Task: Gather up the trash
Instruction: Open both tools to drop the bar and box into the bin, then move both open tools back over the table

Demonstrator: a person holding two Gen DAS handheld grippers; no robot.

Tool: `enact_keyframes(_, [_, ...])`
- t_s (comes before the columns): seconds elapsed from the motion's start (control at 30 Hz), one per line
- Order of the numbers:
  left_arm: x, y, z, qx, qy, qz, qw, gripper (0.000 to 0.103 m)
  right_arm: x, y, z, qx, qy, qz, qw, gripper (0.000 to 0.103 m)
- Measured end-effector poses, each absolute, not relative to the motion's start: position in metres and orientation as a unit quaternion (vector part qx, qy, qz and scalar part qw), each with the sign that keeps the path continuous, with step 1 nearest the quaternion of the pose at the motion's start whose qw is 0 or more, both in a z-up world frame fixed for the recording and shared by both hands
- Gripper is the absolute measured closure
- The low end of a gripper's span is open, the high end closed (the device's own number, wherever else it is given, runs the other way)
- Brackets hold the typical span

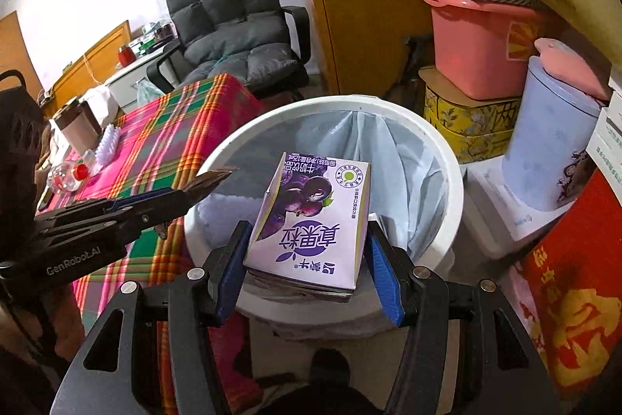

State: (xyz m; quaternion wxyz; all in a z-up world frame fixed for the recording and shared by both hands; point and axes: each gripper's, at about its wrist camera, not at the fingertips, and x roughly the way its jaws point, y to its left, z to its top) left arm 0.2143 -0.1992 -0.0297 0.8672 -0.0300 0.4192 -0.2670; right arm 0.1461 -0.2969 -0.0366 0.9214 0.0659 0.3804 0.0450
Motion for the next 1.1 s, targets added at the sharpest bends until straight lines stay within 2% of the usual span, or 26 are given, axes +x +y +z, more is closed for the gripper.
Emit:
enact_keyframes(0.3, [0.225,-0.205,-0.035,-0.037,0.422,-0.275,0.863,0.083,0.153,-0.298,-0.042,0.055,0.392,0.047,0.917,0.043])
enact_keyframes(0.43, [0.226,-0.203,-0.034,-0.042,0.419,-0.276,0.864,0.069,0.153,-0.298,-0.043,0.055,0.389,0.049,0.918,0.042])
enact_keyframes(0.47, [0.226,-0.203,-0.033,-0.044,0.418,-0.276,0.864,0.068,0.153,-0.298,-0.043,0.055,0.388,0.05,0.919,0.042])
enact_keyframes(1.1, [0.187,-0.137,-0.009,-0.074,0.39,-0.217,0.892,0.068,0.133,-0.276,-0.017,0.057,0.354,0.089,0.929,0.041])
